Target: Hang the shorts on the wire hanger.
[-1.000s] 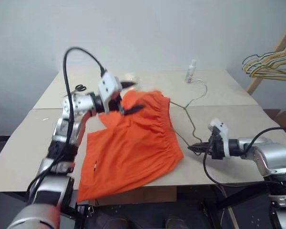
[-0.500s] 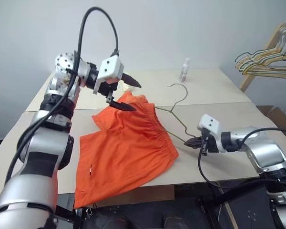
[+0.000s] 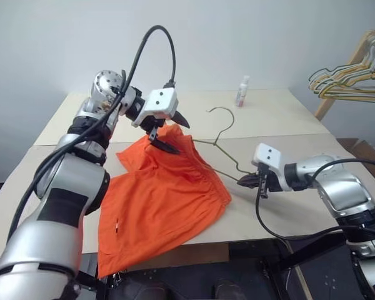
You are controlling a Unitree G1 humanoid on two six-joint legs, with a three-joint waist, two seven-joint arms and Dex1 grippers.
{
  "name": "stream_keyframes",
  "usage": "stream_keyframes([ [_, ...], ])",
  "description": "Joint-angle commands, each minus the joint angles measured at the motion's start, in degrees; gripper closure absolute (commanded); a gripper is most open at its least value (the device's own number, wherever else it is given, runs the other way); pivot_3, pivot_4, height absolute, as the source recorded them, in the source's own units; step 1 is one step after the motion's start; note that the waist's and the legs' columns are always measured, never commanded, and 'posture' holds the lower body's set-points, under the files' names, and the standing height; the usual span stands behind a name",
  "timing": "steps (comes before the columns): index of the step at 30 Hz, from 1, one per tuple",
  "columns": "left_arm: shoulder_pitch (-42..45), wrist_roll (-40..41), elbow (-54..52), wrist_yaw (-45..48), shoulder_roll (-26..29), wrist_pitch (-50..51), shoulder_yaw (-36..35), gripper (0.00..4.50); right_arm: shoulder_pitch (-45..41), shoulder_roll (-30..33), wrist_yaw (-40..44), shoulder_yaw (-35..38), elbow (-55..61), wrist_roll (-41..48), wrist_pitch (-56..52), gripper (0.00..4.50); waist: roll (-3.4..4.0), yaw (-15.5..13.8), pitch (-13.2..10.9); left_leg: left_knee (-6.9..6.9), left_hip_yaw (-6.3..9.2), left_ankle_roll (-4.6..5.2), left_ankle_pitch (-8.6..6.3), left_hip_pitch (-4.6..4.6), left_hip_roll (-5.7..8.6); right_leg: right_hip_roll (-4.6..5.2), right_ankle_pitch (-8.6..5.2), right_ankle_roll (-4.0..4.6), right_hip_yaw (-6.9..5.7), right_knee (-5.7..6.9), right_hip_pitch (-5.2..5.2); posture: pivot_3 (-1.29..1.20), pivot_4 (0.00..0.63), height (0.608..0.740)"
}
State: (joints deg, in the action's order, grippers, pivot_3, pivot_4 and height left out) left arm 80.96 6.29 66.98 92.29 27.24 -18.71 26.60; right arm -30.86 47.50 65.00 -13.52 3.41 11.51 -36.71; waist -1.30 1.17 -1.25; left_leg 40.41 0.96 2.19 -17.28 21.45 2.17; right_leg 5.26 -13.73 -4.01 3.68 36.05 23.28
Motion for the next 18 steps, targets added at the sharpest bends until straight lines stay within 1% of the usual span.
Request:
stream_keyframes([
  [1, 2.15, -2.39, 1.50, 0.21, -0.37, 0.09, 0.76, 1.51, -1.75, 0.66, 0.55, 0.70, 3.05, 0.04, 0.54, 4.50, 0.00, 0.01, 0.00, 0.00, 0.00, 0.00, 0.00, 0.00, 0.00, 0.00, 0.00, 0.00, 0.00, 0.00, 0.00, -0.05, 0.000, 0.740],
  [3, 1.99, -3.73, 2.32, 0.21, -0.68, -0.64, 0.68, 2.23, -1.72, 0.80, 0.45, 0.57, 3.50, -0.41, 0.87, 4.50, -0.01, 0.02, 0.00, 0.01, 0.00, 0.00, 0.00, -0.01, 0.00, -0.02, 0.00, 0.00, 0.00, 0.01, 0.00, -0.05, 0.000, 0.740],
  [4, 1.78, -4.25, 2.58, 0.21, -0.76, -1.37, 0.75, 2.41, -1.80, 0.77, 0.36, 0.56, 3.74, -0.48, 0.73, 4.50, 0.00, 0.03, 0.00, 0.01, 0.00, 0.00, 0.00, 0.00, 0.00, -0.02, 0.00, 0.00, 0.00, 0.01, 0.00, -0.05, 0.000, 0.740],
  [10, 1.08, -8.88, 4.00, 0.21, -1.69, -3.04, -0.87, 4.37, -2.01, 0.77, 0.32, 1.57, 6.24, 0.46, 0.09, 4.50, 0.00, 0.07, 0.00, 0.02, -0.01, 0.00, 0.00, 0.01, 0.00, -0.01, 0.00, -0.01, 0.00, 0.01, 0.00, -0.06, 0.000, 0.740],
  [11, 1.00, -9.35, 4.13, 0.21, -1.82, -3.22, -1.20, 4.45, -2.06, 0.67, 0.17, 1.76, 6.59, 0.65, -0.15, 4.50, 0.00, 0.07, 0.00, 0.02, 0.00, 0.00, 0.00, 0.01, 0.00, -0.01, 0.00, 0.00, 0.00, 0.01, 0.00, -0.06, 0.000, 0.740],
  [15, 0.76, -11.20, 4.17, 0.17, -2.13, -3.72, -2.68, 4.45, -1.63, 0.83, -0.40, 1.70, 7.43, -0.14, 1.20, 4.50, 0.00, 0.08, 0.00, 0.02, -0.01, 0.01, 0.00, 0.01, 0.00, 0.00, 0.00, -0.01, -0.01, 0.01, 0.00, -0.07, 0.000, 0.740],
  [17, 0.46, -11.83, 3.83, -0.82, -2.08, -4.88, -3.78, 4.45, -0.73, 0.98, -1.27, 1.49, 7.78, -2.06, 5.15, 4.50, 0.00, 0.10, 0.00, 0.03, -0.01, 0.01, 0.00, 0.01, 0.00, -0.01, 0.00, -0.01, -0.01, 0.02, 0.00, -0.07, 0.000, 0.740],
  [18, 0.52, -11.82, 3.71, -0.72, -1.97, -5.23, -4.54, 4.45, 0.13, 0.63, -2.70, 1.57, 7.31, -3.66, 8.86, 4.50, 0.00, 0.11, 0.00, 0.03, -0.01, 0.01, 0.00, 0.02, 0.00, -0.01, 0.00, -0.01, -0.01, 0.03, 0.02, -0.07, 0.000, 0.740],
])
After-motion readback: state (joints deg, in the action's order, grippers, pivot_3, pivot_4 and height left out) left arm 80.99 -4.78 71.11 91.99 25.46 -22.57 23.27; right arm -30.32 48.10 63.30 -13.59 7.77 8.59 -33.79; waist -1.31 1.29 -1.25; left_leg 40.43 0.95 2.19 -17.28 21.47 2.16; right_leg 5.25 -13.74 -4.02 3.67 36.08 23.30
